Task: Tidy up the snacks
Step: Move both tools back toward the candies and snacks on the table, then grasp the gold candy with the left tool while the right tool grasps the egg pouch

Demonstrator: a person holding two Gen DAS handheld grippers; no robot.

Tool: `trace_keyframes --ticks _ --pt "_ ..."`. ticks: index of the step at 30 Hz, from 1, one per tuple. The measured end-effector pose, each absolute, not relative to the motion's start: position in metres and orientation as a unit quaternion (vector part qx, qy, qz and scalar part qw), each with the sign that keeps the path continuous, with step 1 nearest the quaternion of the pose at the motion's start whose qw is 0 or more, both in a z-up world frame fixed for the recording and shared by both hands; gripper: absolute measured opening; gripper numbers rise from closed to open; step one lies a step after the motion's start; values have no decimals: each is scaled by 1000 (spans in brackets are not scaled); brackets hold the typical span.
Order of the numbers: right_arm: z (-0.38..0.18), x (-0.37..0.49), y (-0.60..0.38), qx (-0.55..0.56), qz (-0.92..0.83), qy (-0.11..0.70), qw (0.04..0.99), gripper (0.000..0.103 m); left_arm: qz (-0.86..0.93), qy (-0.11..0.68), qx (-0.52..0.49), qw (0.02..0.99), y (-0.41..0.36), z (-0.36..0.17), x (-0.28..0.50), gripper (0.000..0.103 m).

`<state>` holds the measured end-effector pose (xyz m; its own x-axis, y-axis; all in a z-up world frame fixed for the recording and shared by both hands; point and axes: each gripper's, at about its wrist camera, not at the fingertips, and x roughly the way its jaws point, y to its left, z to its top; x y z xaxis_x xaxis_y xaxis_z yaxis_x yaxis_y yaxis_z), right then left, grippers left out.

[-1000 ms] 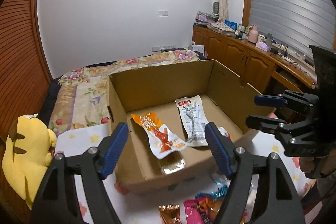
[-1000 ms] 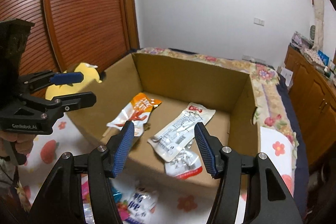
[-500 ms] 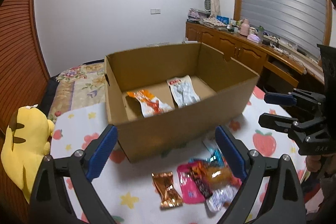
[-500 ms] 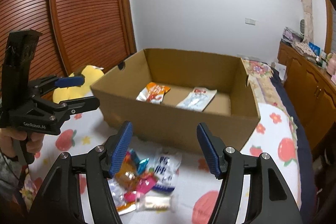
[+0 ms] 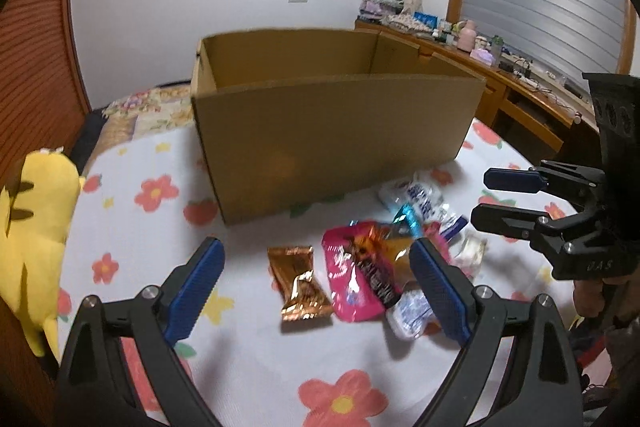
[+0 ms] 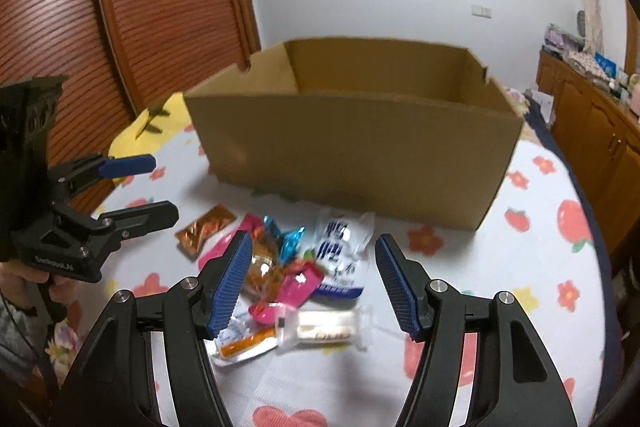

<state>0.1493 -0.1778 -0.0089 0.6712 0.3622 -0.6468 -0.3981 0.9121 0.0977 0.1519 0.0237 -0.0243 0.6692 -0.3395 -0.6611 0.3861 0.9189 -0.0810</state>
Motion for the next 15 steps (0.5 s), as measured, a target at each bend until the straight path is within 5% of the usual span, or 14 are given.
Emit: trace_keyframes --ticks 6,15 --pt "-26 156 -155 -40 238 363 900 59 -190 380 35 905 29 -44 158 81" --pt "-35 165 -124 -86 284 376 878 49 -175 391 33 903 40 -53 153 79"
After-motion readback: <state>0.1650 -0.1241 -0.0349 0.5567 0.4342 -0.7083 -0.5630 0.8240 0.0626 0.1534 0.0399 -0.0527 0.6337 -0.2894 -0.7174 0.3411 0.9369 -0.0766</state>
